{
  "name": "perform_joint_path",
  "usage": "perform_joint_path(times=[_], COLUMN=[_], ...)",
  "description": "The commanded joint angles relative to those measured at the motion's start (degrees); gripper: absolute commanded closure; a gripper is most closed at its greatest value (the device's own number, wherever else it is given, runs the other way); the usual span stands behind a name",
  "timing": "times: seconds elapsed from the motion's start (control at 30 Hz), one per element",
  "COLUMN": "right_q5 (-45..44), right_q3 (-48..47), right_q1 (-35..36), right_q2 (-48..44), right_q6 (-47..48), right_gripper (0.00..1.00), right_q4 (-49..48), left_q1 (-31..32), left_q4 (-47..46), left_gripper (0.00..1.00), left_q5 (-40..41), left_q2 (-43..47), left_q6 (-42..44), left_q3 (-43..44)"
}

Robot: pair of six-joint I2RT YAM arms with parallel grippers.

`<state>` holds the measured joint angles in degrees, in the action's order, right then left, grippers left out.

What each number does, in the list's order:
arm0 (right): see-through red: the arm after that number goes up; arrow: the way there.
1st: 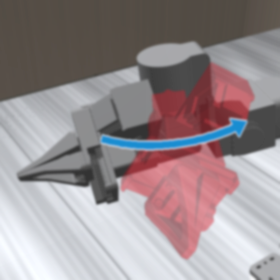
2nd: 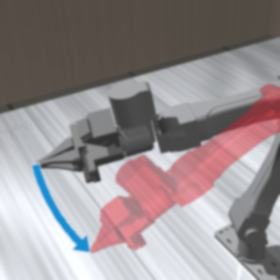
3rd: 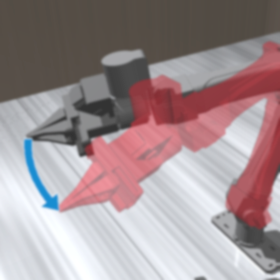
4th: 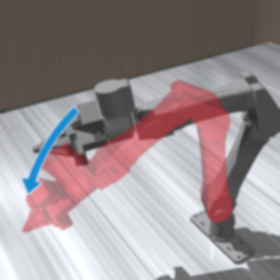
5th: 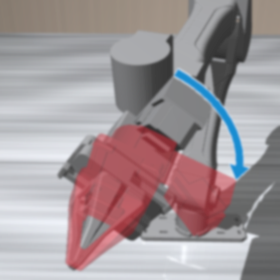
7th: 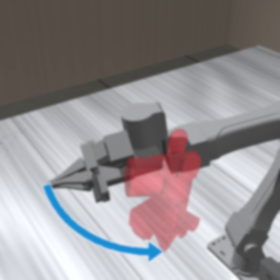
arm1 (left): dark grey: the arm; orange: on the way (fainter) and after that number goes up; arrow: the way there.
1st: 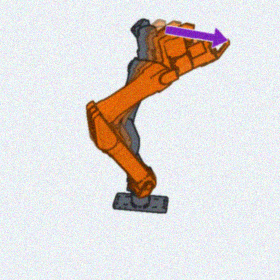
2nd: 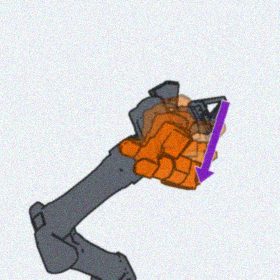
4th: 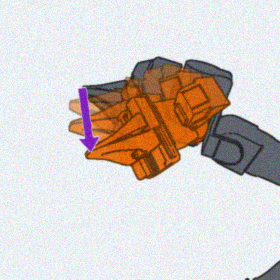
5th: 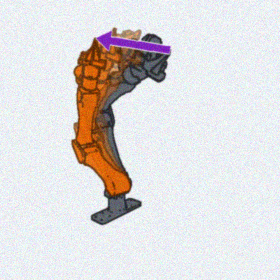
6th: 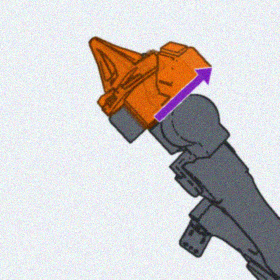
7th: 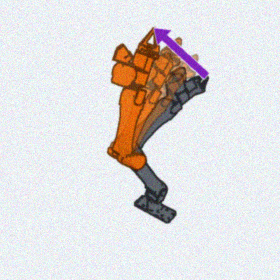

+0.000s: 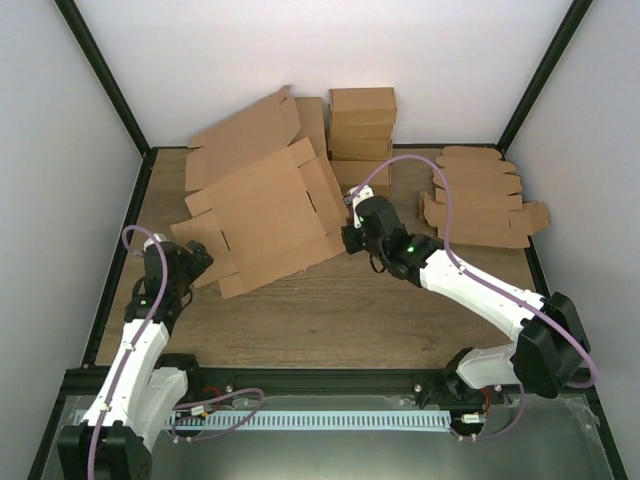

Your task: Fold the paper box

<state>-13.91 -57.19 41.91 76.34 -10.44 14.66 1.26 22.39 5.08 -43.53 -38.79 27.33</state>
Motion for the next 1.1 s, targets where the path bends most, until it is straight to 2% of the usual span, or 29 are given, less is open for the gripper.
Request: perform_joint_path(times=[0.0,0.2,0.4,0.53,0.7,0.83,0.93,1.07], right_q5=[-1.2,-0.4,0.7,1.4,1.8,2.5,2.4,1.9], right_q3=[-1.8,-1.8,-2.0,-2.1,-2.6,-3.7,-4.6,-5.8], right_q1=[-0.4,-0.4,-0.3,-0.4,-0.4,-0.4,-0.4,-0.4], right_q2=[0.0,0.4,0.9,1.1,1.6,2.5,3.6,5.0], right_q6=[-1.5,-1.4,-1.5,-1.7,-1.6,-1.6,-1.6,-1.6], right_gripper=[0.99,0.98,0.98,0.98,0.97,0.97,0.96,0.95], right_q4=[-0.6,-1.0,-1.0,-1.1,-1.0,-0.7,-0.5,-0.4], left_q1=[-1.4,-4.4,-7.4,-10.3,-12.6,-12.7,-12.7,-12.7], left_q4=[-8.3,-12.8,-16.6,-20.7,-27.0,-29.1,-26.6,-22.2], left_gripper=[0.01,0.09,0.12,0.14,0.24,0.42,0.59,0.72], left_q5=[6.5,-1.9,-3.0,-8.0,-16.2,-18.2,-18.0,-17.8], left_q2=[-0.5,-7.6,-12.4,-16.5,-20.8,-20.9,-18.7,-13.3], left_q6=[0.5,4.1,4.9,4.3,2.0,2.7,3.8,4.0], left_q3=[-1.0,-1.2,-2.5,-3.7,-5.7,-6.7,-6.7,-7.0])
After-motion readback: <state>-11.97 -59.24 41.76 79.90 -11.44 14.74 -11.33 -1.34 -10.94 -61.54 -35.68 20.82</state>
